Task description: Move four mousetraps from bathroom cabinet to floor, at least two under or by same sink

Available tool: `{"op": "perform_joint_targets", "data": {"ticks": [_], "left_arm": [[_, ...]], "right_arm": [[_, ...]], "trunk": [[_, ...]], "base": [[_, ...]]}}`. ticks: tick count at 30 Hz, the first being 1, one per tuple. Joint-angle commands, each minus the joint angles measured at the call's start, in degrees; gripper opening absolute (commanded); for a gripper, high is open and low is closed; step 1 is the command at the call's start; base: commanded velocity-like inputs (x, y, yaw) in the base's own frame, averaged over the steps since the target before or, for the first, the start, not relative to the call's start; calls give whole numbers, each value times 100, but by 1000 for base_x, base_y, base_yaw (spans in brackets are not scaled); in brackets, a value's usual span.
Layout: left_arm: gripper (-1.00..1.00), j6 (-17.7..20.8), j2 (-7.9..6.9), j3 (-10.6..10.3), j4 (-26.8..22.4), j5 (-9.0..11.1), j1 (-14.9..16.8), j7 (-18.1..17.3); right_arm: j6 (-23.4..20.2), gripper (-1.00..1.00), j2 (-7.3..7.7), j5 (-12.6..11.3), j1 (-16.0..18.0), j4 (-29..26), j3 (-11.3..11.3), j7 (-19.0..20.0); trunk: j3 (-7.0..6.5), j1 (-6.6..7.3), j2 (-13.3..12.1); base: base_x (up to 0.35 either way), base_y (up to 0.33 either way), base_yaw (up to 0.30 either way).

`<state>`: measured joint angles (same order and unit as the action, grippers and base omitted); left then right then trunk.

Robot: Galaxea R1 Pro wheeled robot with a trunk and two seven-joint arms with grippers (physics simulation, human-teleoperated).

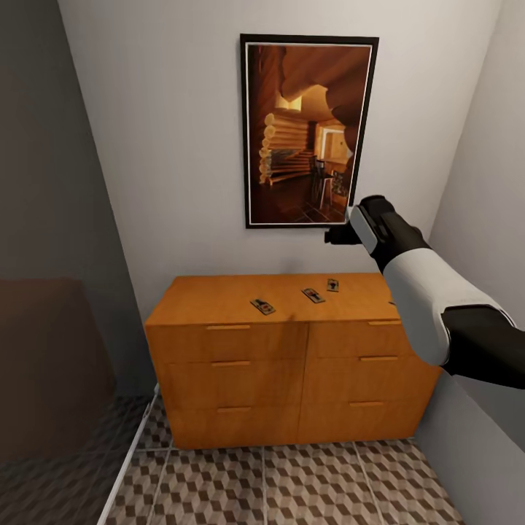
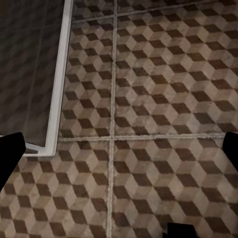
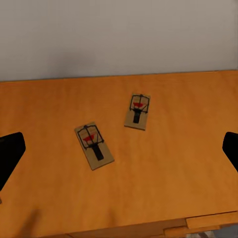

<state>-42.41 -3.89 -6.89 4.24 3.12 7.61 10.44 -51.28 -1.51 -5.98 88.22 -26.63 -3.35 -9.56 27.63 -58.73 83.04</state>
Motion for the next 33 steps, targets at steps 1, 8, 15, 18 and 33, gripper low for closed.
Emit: {"op": "perform_joint_targets", "data": {"ticks": [1, 8, 15, 18, 33], "left_arm": [[100, -30, 2, -49, 19, 30, 8, 16], [100, -30, 2, -49, 21, 32, 4, 17], [100, -30, 2, -49, 24, 37, 5, 19], [100, -30, 2, -49, 24, 38, 5, 19], [100, 129, 2, -49, 24, 35, 6, 19]], "right_arm": [[-15, 100, 7, -60, 2, 1, -35, -48], [165, 100, 64, -50, -30, 25, -34, -40], [607, 100, 79, -50, -90, 313, -34, -38], [801, 100, 80, -52, -100, 523, -34, -38], [1290, 100, 81, -58, -118, 996, -34, -28]], "trunk": [[6, 0, 4], [6, 0, 4], [6, 0, 4], [6, 0, 4], [6, 0, 4]], "base": [[6, 2, 0], [2, 1, 0], [0, 0, 0], [0, 0, 0], [0, 0, 0]]}}
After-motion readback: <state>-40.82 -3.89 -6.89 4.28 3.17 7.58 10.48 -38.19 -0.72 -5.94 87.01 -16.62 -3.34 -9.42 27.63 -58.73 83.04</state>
